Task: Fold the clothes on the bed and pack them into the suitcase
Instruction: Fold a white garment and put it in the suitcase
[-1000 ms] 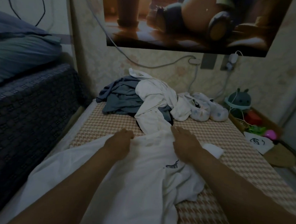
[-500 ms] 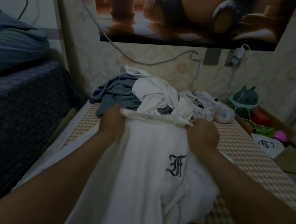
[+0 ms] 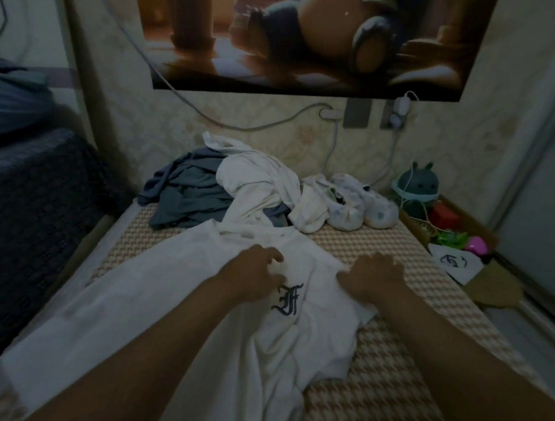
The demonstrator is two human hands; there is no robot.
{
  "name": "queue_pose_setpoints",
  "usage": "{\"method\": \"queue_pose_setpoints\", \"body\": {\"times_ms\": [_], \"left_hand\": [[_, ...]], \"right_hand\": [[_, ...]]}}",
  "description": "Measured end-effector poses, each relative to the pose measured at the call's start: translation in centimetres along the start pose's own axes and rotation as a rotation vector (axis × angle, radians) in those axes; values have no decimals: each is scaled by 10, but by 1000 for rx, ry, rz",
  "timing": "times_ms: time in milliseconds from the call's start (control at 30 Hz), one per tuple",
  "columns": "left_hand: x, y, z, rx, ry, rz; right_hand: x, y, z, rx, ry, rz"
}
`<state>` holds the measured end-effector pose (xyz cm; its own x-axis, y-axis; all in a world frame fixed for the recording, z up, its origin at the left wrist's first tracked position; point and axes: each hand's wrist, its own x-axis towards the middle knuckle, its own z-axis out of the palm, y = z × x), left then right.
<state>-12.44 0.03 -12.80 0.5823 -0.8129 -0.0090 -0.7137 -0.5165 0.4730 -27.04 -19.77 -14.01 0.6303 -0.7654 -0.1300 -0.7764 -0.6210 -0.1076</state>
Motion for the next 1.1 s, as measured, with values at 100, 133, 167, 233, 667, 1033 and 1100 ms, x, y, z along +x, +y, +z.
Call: {"method": "queue_pose_setpoints", "body": {"times_ms": [100, 133, 167, 233, 667, 1033, 1100], "left_hand": [[-11, 21, 23, 260, -215, -85], [-12, 19, 30, 301, -225, -94], [-13, 17, 34, 288, -202, -98], [-10, 12, 33, 223, -119, -74], [38, -12, 13, 281, 79, 8], [56, -89, -20, 409, 280, -15], [60, -94, -30, 203, 489, -13]], "right_hand": [[-9, 12, 0, 120, -91, -82], [-9, 14, 0, 284, -33, -145], [-10, 16, -1, 474, 28, -188], [-11, 17, -7, 763, 138, -243], [17, 18, 14, -146, 565, -486], [43, -93, 43, 112, 195, -636], [44, -99, 44, 243, 184, -607]]}}
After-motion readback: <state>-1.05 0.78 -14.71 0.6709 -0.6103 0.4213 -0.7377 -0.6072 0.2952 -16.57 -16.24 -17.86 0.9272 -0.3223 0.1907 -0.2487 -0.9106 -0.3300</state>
